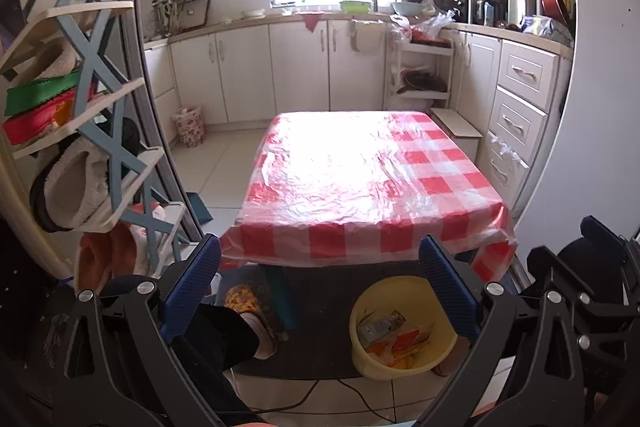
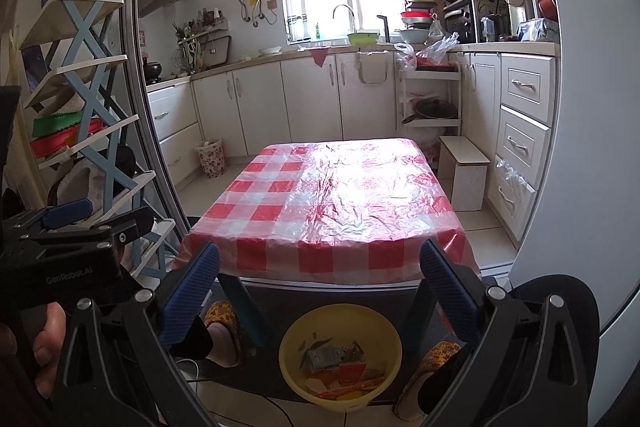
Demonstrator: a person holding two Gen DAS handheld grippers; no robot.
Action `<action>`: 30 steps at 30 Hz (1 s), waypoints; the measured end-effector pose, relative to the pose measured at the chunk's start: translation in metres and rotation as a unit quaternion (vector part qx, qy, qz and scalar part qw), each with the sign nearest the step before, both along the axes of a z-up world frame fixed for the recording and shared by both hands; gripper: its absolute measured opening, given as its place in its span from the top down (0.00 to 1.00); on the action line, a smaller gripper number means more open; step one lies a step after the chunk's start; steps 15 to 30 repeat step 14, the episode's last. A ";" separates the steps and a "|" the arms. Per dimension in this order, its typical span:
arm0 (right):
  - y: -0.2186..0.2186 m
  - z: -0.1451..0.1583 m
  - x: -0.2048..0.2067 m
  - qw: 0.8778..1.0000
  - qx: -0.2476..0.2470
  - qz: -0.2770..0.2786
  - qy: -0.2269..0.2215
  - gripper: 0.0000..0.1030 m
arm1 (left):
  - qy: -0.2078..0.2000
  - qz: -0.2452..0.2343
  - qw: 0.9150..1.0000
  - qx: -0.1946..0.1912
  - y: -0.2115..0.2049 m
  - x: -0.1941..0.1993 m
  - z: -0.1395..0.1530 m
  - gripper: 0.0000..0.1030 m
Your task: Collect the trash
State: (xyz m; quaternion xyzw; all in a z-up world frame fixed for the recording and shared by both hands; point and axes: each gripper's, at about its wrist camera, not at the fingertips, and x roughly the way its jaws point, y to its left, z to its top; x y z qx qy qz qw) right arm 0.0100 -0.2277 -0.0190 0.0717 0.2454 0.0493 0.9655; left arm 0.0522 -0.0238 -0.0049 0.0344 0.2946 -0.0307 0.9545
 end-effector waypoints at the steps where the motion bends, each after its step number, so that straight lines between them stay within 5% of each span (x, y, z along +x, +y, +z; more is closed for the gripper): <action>1: -0.001 0.000 0.000 1.000 0.001 -0.002 0.000 0.07 | 0.002 -0.001 1.000 0.002 0.000 0.000 -0.001 0.08; 30: -0.004 -0.001 0.000 1.000 0.004 -0.004 0.002 0.07 | 0.030 0.000 1.000 0.000 0.000 0.007 -0.011 0.08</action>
